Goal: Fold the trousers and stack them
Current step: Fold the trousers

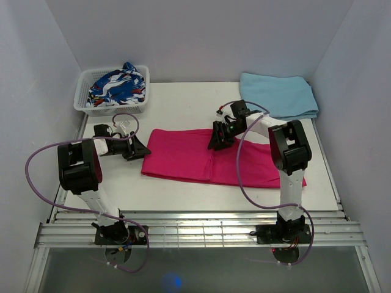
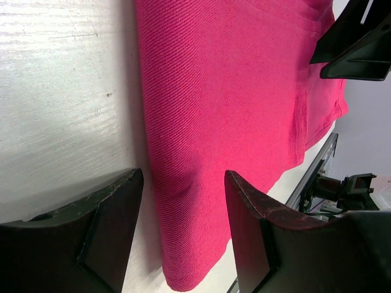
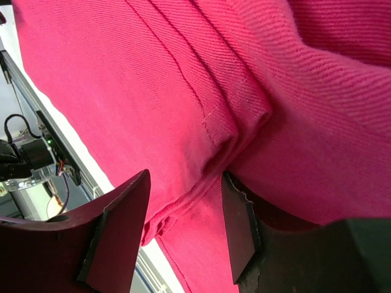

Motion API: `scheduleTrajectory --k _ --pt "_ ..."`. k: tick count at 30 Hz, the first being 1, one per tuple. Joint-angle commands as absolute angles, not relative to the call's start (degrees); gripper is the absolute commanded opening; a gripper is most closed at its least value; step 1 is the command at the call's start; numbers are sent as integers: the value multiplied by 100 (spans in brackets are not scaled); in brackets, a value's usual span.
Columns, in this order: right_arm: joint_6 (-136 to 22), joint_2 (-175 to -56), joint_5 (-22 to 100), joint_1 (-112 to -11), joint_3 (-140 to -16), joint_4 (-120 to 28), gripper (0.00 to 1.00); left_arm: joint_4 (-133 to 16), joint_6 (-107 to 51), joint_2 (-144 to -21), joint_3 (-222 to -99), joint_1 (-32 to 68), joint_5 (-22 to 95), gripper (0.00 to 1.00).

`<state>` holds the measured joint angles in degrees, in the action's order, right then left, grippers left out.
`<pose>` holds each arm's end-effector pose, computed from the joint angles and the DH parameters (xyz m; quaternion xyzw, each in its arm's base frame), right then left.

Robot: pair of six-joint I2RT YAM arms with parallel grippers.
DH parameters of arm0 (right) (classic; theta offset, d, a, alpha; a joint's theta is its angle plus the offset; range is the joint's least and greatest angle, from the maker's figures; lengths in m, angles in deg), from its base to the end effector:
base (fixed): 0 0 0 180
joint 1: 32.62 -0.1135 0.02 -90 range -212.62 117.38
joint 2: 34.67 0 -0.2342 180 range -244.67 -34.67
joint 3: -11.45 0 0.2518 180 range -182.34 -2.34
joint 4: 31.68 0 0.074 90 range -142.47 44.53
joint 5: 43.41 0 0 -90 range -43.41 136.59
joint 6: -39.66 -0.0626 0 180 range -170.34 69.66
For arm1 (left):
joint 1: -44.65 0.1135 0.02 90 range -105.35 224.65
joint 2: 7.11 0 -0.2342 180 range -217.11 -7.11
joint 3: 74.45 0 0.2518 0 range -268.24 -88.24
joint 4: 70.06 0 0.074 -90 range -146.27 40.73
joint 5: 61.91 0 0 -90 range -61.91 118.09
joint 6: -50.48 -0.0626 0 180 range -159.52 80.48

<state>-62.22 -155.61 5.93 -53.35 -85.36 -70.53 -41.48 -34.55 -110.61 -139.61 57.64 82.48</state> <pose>0.3834 0.1887 0.1032 -0.1513 0.9028 0.3857 0.1154 0.3188 0.0213 0.0834 -0.0457 0.8751 -0.4342 0.2088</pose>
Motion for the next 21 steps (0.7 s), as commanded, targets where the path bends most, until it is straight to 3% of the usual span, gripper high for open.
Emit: scheduleTrajectory --k 1,7,14,21 --pt "-6361 -15744 625 -5380 -8557 -6929 56 -4115 -3539 -10967 -13974 5757 8144 67" --pt "-6405 -15947 634 -5415 -8627 -6920 53 -4098 -3565 -10967 -13966 5757 8082 68" --pt "-6247 -15623 221 -5424 -8689 -6946 8 -4063 -3591 -11012 -14001 5757 8003 68" --pt "-6159 -14938 -96 -5433 -8462 -6858 8 -4036 -3583 -10994 -14027 5757 7977 77"
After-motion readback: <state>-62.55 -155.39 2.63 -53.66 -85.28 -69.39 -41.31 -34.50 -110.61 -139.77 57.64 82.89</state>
